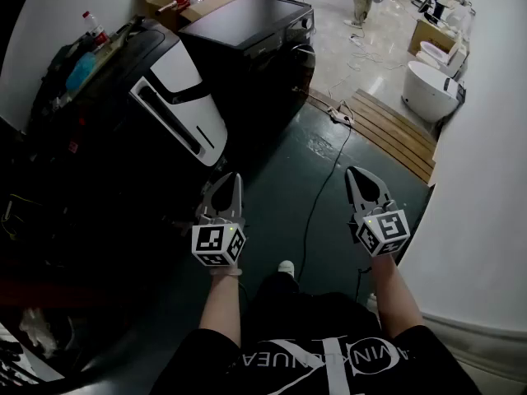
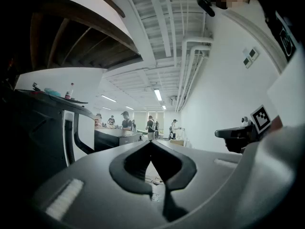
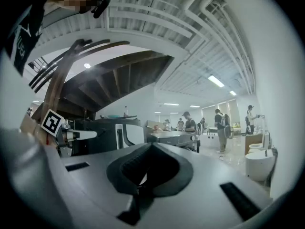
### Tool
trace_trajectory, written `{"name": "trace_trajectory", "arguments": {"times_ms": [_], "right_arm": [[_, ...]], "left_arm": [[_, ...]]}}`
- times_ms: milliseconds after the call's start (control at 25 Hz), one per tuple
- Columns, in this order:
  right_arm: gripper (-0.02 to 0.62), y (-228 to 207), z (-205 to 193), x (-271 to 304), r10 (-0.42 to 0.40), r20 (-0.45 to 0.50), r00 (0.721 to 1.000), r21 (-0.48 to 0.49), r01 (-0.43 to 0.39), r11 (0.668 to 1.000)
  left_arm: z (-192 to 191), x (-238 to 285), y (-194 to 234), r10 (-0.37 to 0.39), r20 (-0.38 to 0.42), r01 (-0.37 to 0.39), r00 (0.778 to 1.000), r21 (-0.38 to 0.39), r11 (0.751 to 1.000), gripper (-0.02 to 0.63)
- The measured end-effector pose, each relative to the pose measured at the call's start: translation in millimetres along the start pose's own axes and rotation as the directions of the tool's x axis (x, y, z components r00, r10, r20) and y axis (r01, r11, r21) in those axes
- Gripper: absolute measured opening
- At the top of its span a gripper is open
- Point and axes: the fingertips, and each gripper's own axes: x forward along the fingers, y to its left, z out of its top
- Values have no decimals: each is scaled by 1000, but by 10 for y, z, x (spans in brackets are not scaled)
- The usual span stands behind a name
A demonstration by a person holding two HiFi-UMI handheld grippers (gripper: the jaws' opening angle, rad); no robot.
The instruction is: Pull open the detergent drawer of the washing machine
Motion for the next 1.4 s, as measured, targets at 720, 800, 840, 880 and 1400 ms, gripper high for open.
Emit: {"name": "trace_trajectory", "arguments": {"times_ms": [720, 800, 840, 880, 1400], "right_arm": [[11, -87, -166, 819, -35, -34, 999, 5, 35, 999], [11, -98, -164, 892, -43, -31, 999, 8, 44, 999], [11, -100, -172, 921, -45, -29, 999, 11, 45, 999], [11, -101, -189, 945, -48, -28, 998, 13, 48, 999], [11, -117, -239, 1118, -58, -44, 997, 30, 60, 998]], "left_arm": [[-134, 772, 465, -72, -36, 72, 997, -8, 997, 9], [-145, 847, 499, -89, -38, 89, 995, -12, 996, 18], [-150, 875, 511, -99, -38, 98, 994, -14, 995, 22], [-156, 899, 519, -109, -38, 108, 993, -14, 994, 39], [-194, 1080, 666, -120, -41, 119, 992, -34, 992, 124]]}}
